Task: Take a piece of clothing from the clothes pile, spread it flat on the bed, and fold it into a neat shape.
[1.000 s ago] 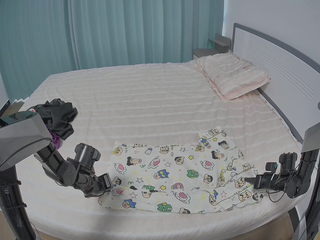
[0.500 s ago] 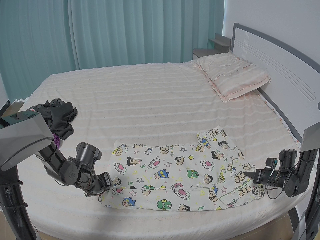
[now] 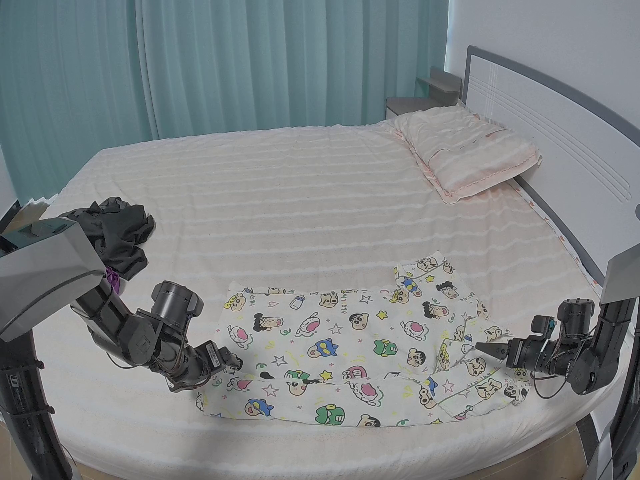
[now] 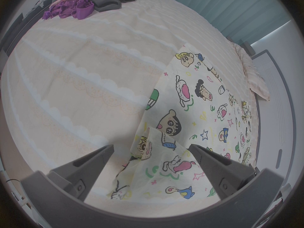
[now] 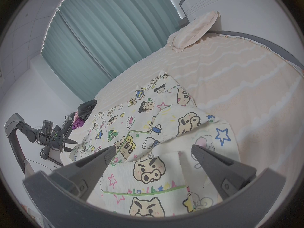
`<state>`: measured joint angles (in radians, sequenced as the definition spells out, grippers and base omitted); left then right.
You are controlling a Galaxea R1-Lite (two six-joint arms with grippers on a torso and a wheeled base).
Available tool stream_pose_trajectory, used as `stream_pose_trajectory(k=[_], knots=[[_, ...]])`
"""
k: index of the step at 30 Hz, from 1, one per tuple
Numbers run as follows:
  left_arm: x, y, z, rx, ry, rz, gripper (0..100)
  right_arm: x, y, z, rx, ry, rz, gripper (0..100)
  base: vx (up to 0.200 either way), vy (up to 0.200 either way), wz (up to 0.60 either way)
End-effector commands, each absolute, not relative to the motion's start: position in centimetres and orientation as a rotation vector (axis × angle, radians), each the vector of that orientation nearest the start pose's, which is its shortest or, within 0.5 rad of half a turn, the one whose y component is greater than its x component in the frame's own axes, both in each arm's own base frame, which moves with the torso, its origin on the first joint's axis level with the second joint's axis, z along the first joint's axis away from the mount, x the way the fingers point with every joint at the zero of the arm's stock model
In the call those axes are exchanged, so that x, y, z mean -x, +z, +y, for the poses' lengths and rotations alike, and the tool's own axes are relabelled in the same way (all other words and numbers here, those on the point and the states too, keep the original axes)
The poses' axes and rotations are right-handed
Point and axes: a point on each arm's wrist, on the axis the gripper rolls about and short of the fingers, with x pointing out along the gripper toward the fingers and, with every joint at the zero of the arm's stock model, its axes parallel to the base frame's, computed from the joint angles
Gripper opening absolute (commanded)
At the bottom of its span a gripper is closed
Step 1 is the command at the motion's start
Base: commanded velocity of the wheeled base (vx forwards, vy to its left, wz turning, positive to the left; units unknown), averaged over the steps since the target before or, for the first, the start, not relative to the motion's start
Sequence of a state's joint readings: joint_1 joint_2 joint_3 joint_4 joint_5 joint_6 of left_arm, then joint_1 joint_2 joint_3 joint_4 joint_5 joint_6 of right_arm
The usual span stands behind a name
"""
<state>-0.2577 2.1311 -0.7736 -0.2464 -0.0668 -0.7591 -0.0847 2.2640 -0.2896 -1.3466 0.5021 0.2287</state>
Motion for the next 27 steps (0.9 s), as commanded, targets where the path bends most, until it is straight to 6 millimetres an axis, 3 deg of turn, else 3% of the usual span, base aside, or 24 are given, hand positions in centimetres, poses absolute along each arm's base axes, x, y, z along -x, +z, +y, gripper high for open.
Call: stream_pose_trajectory(k=[1, 7, 10, 25, 27], knots=[[-30.4, 3.6, -7.3, 0.602, 0.129, 1.081, 100, -27.3, -0.4, -1.4, -0.388, 0.324, 0.6, 100, 0.0, 0.0, 0.0], [-30.3, 7.9, -6.6, 0.64, 0.086, 0.946, 100, -27.2, 0.6, -1.4, -0.37, 0.294, 0.566, 100, 0.0, 0.0, 0.0], [-30.1, 8.7, -6.6, 0.648, 0.068, 0.918, 100, -27.1, 0.8, -1.4, -0.37, 0.295, 0.565, 100, 0.0, 0.0, 0.0], [-31.2, 8.9, -6.6, 0.746, 0.095, 0.894, 100, -26.9, 0.8, -1.2, -0.368, 0.3, 0.568, 100, 0.0, 0.0, 0.0], [-31.3, 8.8, -6.5, 0.771, 0.108, 0.896, 100, -26.8, 0.8, -1.1, -0.368, 0.304, 0.572, 100, 0.2, 0.0, 0.0]])
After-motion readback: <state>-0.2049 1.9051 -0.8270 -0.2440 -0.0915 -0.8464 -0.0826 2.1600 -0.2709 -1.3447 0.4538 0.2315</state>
